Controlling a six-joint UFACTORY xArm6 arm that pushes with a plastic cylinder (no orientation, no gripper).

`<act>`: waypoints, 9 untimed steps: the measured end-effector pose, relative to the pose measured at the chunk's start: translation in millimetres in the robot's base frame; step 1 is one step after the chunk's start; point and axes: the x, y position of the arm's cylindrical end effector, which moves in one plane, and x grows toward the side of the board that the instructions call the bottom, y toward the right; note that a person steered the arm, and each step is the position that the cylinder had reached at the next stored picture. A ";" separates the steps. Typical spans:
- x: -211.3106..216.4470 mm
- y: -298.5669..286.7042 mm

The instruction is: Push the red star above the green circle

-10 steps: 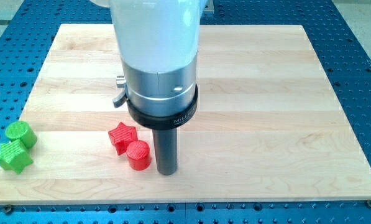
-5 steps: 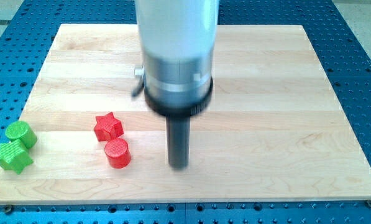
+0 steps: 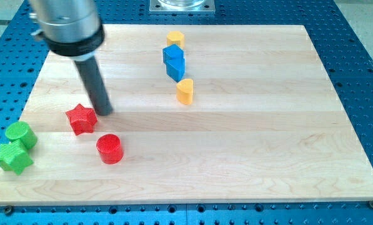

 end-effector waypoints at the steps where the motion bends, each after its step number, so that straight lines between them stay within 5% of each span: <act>1: 46.0 16.4; 4: 7.6 -63.3; 5: 18.4 -26.7; 9: 6.4 -89.1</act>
